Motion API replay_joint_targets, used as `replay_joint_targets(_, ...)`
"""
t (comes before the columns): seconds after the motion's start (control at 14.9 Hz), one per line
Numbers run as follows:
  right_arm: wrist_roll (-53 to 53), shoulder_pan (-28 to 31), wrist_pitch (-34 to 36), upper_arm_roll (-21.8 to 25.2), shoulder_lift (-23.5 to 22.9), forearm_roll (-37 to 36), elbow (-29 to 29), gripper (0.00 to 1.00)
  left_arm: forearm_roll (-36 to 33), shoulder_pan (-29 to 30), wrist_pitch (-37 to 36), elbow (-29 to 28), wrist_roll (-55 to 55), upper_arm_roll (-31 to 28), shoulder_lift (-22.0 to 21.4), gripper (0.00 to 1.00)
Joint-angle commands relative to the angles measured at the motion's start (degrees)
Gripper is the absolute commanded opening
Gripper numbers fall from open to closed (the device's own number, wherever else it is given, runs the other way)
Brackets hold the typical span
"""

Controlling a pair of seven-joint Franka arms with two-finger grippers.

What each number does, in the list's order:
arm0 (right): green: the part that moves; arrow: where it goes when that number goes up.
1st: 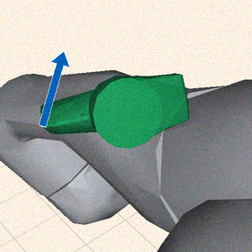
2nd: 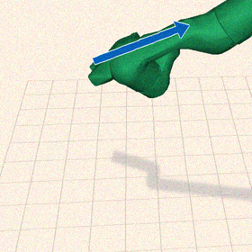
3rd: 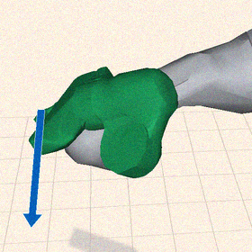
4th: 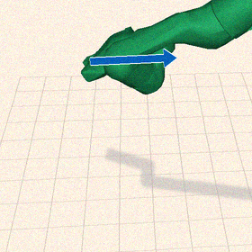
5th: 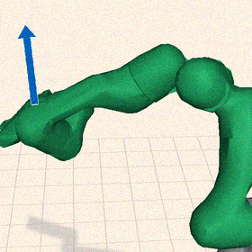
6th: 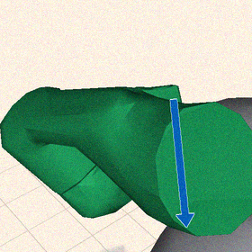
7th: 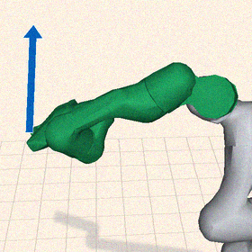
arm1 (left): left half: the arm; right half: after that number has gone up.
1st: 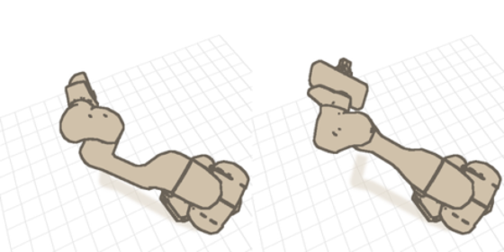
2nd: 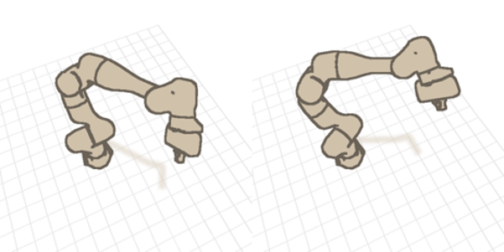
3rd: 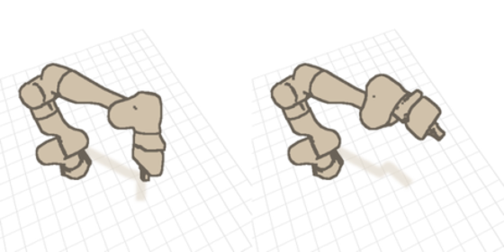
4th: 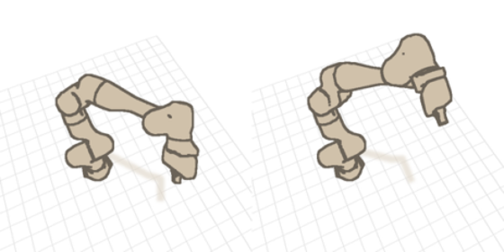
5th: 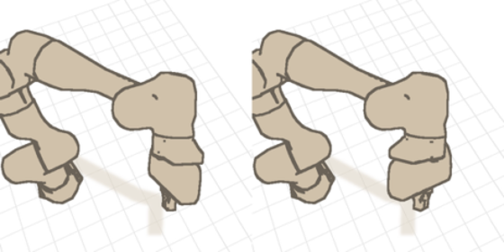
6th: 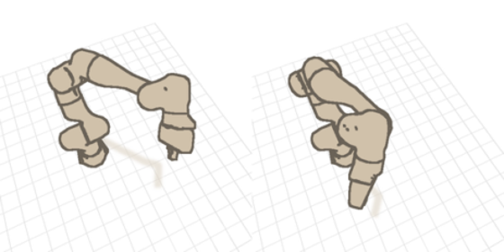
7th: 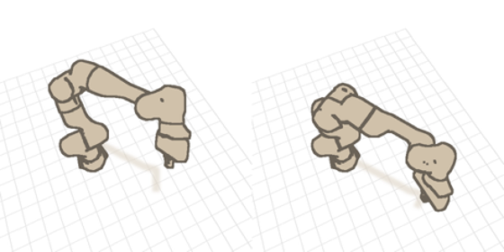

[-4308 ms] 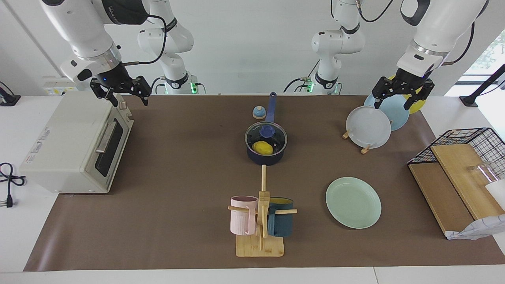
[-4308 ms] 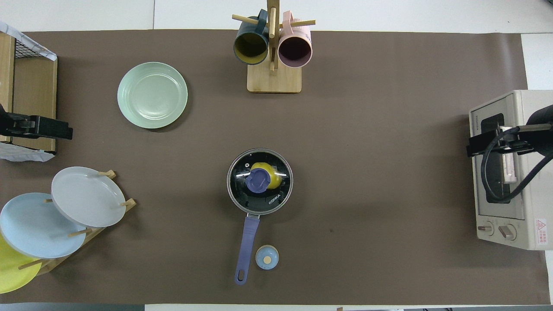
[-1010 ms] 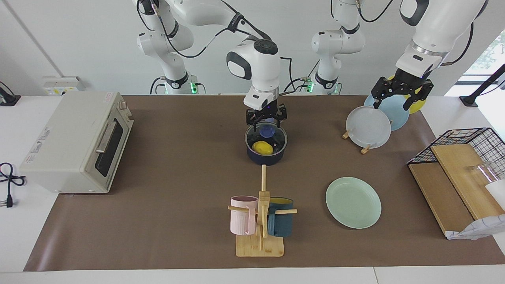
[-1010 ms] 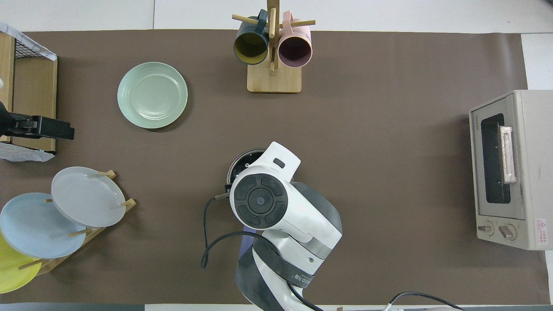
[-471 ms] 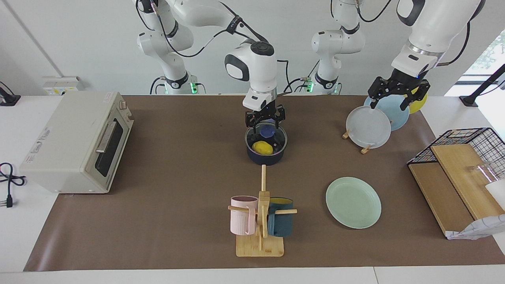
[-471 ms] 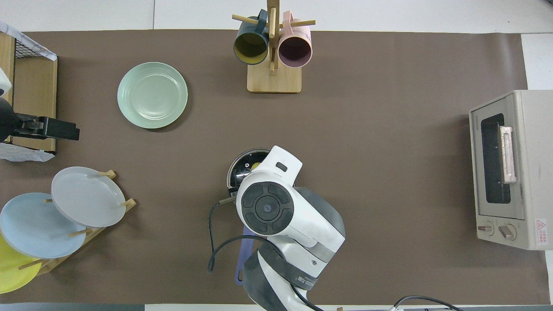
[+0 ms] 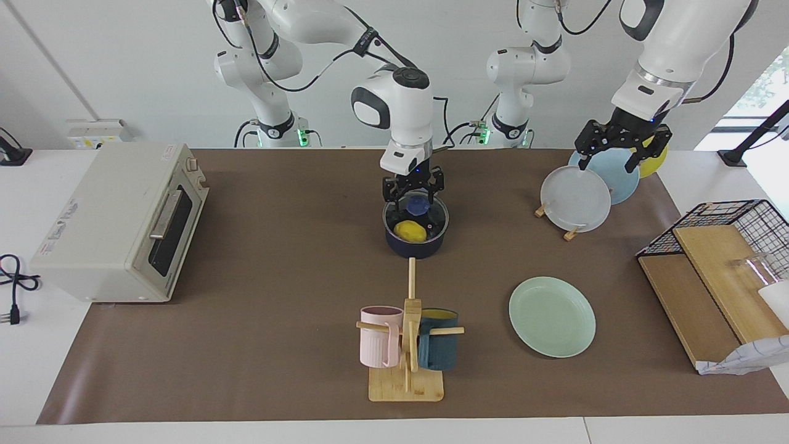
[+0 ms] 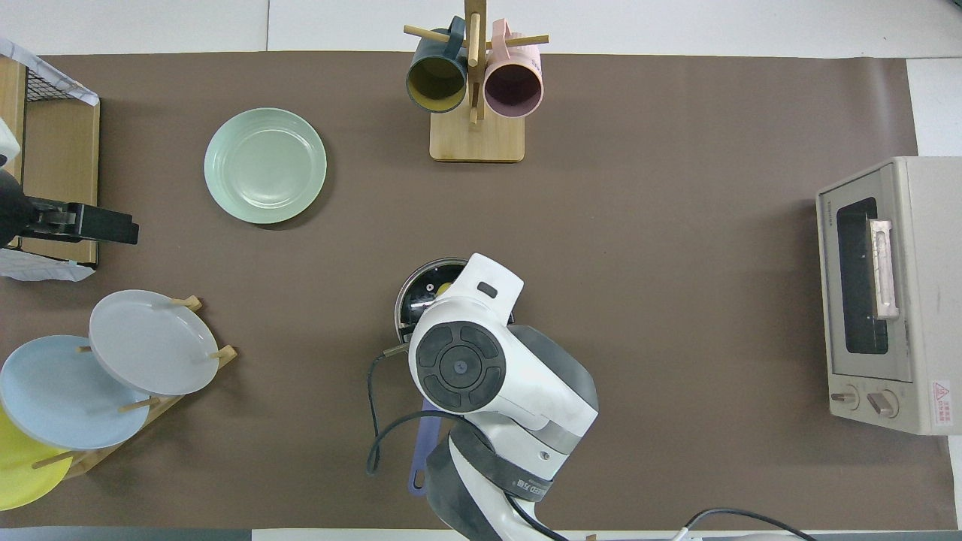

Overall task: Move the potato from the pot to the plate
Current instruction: 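Grasp the purple knob of the glass lid with the right gripper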

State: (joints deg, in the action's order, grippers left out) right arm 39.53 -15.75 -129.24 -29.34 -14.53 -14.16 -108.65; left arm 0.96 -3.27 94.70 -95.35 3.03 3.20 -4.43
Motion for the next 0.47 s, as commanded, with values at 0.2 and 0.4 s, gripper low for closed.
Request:
replay_joint_targets(0.2,0.1,1.0,-1.6,-0.3,-0.4,-1.1,0.1,0.88,-0.9,-0.6,1.0,-1.9,0.1,-0.4,-1.5,1.00)
replay_joint_targets(0.4,1.9,0.7,-1.7,-0.3,-0.5,-1.0,0.4,0.72,-0.9,-0.6,1.0,-1.9,0.4,-0.4,-1.5,1.00)
